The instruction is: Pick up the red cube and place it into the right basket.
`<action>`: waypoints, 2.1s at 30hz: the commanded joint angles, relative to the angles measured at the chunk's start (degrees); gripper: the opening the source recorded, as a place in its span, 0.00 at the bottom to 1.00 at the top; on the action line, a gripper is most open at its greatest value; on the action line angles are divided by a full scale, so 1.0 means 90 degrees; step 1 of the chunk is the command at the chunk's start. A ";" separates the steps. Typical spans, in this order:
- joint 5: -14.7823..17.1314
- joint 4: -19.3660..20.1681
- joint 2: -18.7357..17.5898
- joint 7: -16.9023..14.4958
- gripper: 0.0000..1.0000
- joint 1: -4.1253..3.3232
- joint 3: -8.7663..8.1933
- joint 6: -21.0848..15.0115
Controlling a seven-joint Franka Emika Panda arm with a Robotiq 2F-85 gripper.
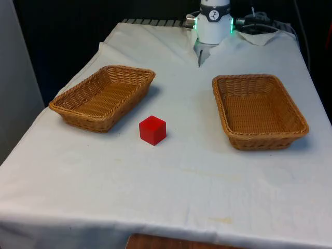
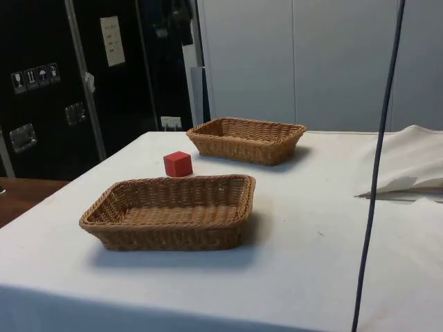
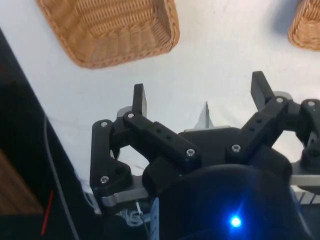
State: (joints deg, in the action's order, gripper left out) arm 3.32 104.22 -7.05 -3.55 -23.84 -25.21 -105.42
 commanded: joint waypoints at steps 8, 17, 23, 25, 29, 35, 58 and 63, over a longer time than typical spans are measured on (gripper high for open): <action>-0.0006 -0.0210 -0.0382 0.0045 1.00 0.0006 0.0000 -0.0248; -0.0115 -0.0229 -0.0681 0.0369 1.00 0.0006 -0.0013 -0.0668; -0.0159 -0.0076 -0.0770 0.0668 1.00 0.0006 -0.0013 -0.0961; -0.0127 -0.0089 -0.0777 0.0643 1.00 0.0025 0.0006 -0.0904; -0.0185 0.0032 -0.0840 0.0891 1.00 0.0006 -0.0006 -0.1190; -0.0191 0.0146 -0.0929 0.1140 1.00 0.0006 -0.0006 -0.1445; 0.0325 0.0255 -0.1630 0.1451 1.00 0.0197 -0.0006 -0.2438; 0.0726 0.0178 -0.1935 0.1248 1.00 0.0369 0.0038 -0.2769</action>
State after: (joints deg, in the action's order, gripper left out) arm 8.59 106.11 -23.95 8.48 -21.14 -25.32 -129.77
